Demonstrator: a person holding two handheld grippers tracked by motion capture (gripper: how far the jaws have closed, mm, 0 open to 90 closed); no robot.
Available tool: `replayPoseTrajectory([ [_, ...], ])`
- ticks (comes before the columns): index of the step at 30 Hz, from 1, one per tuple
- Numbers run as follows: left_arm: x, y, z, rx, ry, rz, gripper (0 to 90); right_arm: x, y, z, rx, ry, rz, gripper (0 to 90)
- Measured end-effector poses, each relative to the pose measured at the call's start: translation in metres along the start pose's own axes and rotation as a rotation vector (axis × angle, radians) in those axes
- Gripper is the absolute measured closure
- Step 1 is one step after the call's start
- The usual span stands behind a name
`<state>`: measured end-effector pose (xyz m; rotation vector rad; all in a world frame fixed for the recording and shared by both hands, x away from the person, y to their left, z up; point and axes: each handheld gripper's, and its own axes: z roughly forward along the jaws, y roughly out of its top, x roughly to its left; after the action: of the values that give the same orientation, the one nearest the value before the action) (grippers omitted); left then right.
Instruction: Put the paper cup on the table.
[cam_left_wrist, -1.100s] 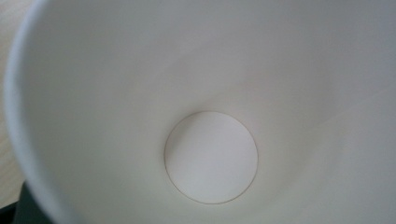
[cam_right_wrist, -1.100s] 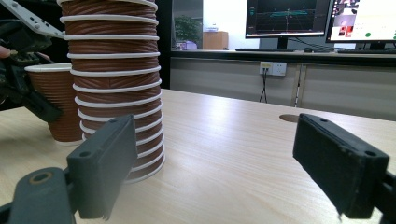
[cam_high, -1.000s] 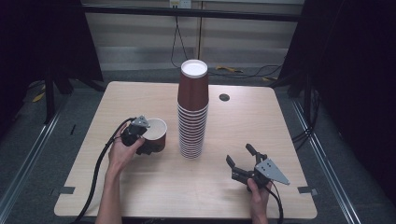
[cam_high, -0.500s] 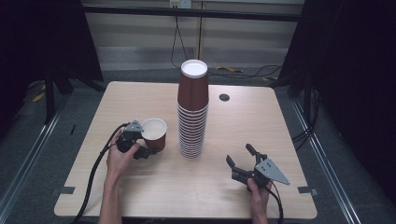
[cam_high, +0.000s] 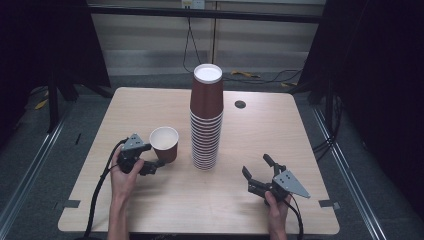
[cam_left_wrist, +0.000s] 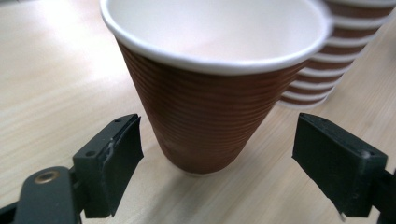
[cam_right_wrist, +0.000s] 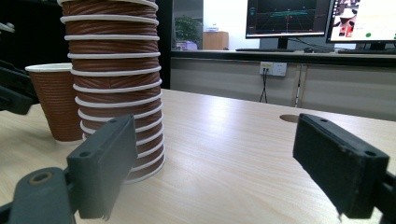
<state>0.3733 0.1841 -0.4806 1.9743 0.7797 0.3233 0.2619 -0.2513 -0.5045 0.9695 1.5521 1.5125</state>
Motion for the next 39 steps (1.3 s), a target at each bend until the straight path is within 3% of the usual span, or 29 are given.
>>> replayPoseTrajectory([
  [1, 0.0, 0.0, 0.0, 0.0, 0.0, 0.0, 15.5, 0.0, 0.0, 0.0, 0.0, 0.0, 0.001, 13.6],
  [4, -0.007, -0.001, -0.01, -0.081, -0.001, -0.026, 15.6, 0.0, 0.0, 0.0, 0.0, 0.0, 0.001, 13.6],
  [6, -0.008, -0.001, -0.012, -0.095, 0.005, -0.026, 15.6, 0.0, 0.0, 0.0, -0.001, -0.002, -0.002, 13.5],
  [7, -0.012, -0.002, -0.015, -0.138, -0.002, -0.038, 15.5, 0.0, 0.0, 0.0, -0.001, -0.001, -0.002, 13.5],
  [11, -0.019, -0.001, -0.018, -0.156, 0.012, -0.017, 15.6, 0.0, 0.0, 0.0, -0.001, 0.0, -0.002, 13.5],
  [12, -0.024, -0.002, -0.021, -0.205, 0.023, -0.034, 15.5, 0.0, 0.0, 0.0, -0.001, 0.001, -0.001, 13.5],
  [13, -0.027, -0.003, -0.021, -0.22, 0.025, -0.041, 15.5, 0.0, 0.0, 0.0, -0.001, 0.001, -0.002, 13.5],
  [19, -0.044, -0.01, -0.026, -0.256, 0.064, -0.007, 15.5, 0.0, 0.0, 0.0, -0.001, 0.004, 0.0, 13.5],
  [21, -0.05, -0.012, -0.026, -0.266, 0.05, -0.015, 15.4, 0.0, 0.0, 0.0, 0.0, 0.003, -0.001, 13.5],
  [23, -0.059, -0.011, -0.023, -0.263, 0.041, 0.025, 15.4, 0.0, 0.0, 0.0, -0.001, 0.003, 0.0, 13.5],
  [25, -0.061, -0.012, -0.022, -0.272, 0.028, 0.017, 15.5, 0.0, 0.0, 0.0, -0.001, 0.003, 0.0, 13.5],
  [28, -0.067, -0.018, -0.017, -0.305, 0.009, -0.028, 15.8, 0.0, 0.0, 0.0, 0.0, 0.002, 0.0, 13.5],
  [29, -0.072, -0.023, -0.012, -0.326, 0.04, -0.04, 15.8, 0.0, 0.0, 0.0, -0.001, 0.002, 0.001, 13.5],
  [32, -0.076, -0.026, -0.009, -0.347, 0.027, -0.037, 15.6, 0.0, 0.0, 0.0, 0.0, 0.002, 0.0, 13.5],
  [35, -0.083, -0.027, -0.003, -0.376, 0.006, -0.003, 15.5, 0.0, 0.0, 0.0, 0.0, 0.002, 0.0, 13.5],
  [39, -0.088, -0.027, 0.006, -0.366, 0.02, 0.037, 15.5, 0.0, 0.0, 0.0, 0.0, 0.003, -0.002, 13.5],
])
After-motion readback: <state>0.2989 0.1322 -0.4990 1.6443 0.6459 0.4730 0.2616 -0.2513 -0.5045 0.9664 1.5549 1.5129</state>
